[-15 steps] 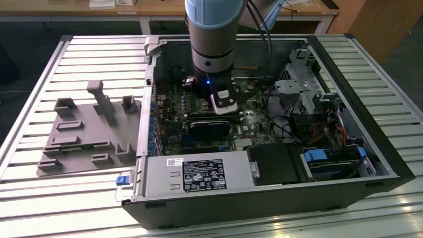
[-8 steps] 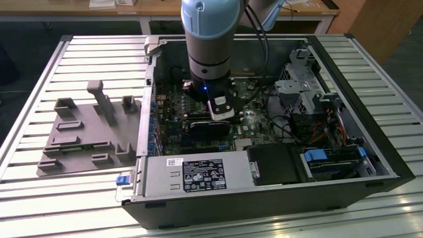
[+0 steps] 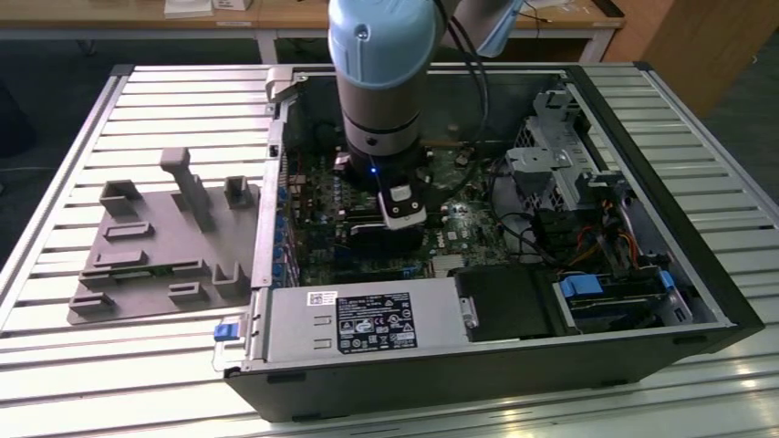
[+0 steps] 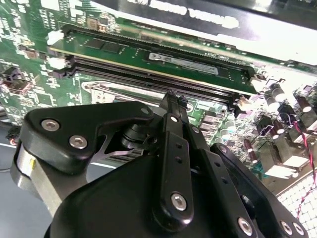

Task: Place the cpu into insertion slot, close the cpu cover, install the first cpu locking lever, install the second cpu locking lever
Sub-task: 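Install the second cpu locking lever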

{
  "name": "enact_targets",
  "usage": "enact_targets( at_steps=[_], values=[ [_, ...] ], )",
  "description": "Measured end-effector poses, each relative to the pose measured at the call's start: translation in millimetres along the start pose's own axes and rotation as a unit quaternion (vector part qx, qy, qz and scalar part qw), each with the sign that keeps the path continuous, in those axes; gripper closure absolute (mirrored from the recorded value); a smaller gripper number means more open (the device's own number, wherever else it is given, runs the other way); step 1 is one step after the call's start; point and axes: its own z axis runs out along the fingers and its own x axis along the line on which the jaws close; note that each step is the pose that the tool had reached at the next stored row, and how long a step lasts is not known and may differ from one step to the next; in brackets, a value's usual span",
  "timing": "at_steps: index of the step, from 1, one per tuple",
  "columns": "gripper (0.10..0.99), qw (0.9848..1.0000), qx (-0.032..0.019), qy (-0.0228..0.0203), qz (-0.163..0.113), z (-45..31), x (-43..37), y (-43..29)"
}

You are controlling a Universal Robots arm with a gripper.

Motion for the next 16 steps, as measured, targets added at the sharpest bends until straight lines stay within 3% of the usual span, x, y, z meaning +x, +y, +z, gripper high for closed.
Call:
enact_targets(
  at_steps=[6,11,16],
  values=[
    [0.984,1.0000,-0.0049,0.0024,-0.002,3.9,4.3,-2.8],
    [0.984,0.9999,-0.0150,0.0062,-0.003,6.6,5.4,-3.8],
    [0.984,0.9998,-0.0180,0.0076,-0.003,9.4,8.2,-5.4]
  ],
)
